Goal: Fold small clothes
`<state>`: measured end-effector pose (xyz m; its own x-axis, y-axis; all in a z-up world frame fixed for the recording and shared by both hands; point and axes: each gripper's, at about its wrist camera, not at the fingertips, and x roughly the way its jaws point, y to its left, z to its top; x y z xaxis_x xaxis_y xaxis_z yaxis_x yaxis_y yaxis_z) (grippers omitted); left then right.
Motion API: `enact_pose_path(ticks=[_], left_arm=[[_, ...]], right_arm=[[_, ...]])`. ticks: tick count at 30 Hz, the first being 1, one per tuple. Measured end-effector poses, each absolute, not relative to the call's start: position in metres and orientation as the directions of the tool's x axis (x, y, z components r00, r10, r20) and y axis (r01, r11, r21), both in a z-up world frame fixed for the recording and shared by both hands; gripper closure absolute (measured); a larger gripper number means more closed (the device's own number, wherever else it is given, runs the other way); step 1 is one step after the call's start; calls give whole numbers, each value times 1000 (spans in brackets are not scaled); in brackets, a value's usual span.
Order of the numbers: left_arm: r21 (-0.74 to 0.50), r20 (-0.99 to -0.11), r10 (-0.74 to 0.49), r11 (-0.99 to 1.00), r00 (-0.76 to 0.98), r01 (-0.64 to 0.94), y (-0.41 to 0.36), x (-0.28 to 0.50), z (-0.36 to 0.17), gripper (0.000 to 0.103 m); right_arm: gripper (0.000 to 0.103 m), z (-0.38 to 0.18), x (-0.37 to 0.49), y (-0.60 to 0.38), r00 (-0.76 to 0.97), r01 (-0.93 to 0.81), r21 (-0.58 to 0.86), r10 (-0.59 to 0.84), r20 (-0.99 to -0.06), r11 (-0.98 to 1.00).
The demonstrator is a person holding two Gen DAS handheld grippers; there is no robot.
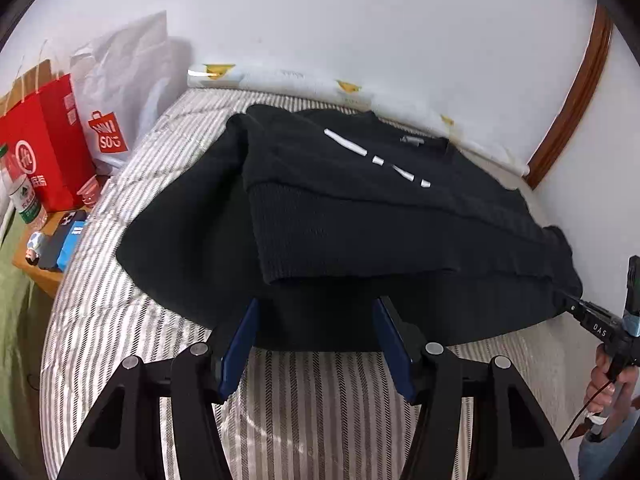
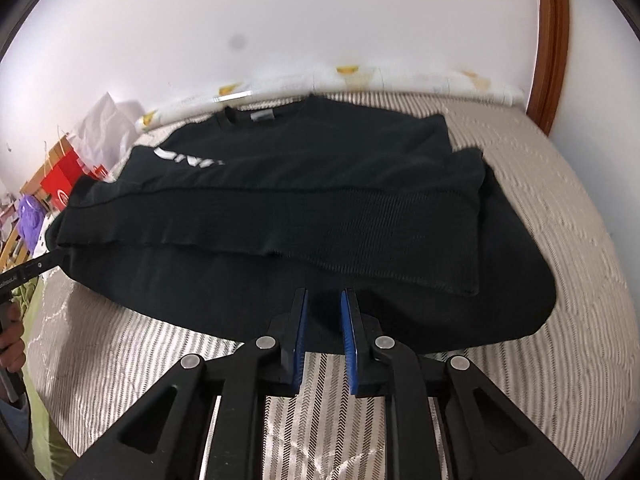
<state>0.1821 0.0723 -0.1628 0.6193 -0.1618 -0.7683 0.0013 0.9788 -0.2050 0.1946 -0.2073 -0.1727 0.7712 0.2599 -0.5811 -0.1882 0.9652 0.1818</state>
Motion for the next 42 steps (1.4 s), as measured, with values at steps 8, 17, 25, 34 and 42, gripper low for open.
enact_pose_path(ticks=[8,17,25,34,42], left_arm=[[-127,-785,-111,992,609,17,59,207,-182,47],[-84,-752,-83,996,654,30,55,235,-175,46],[-128,-705,-110,991,701,27,62,272,-157,46],[-166,-672,-87,986,736,-35,80,329,-147,46],[-225,-613,-113,974,782,-36,93,344,-130,44]], right_arm=[[91,-182,216,-203,773,-150,158,216,-596,976],[92,-167,245,-196,812,-136,100,169,-559,986],[92,-142,293,-193,826,-139,129,187,-532,982],[89,-118,359,-195,833,-118,161,186,-521,980],[79,-109,386,-207,849,-75,177,156,-506,981]])
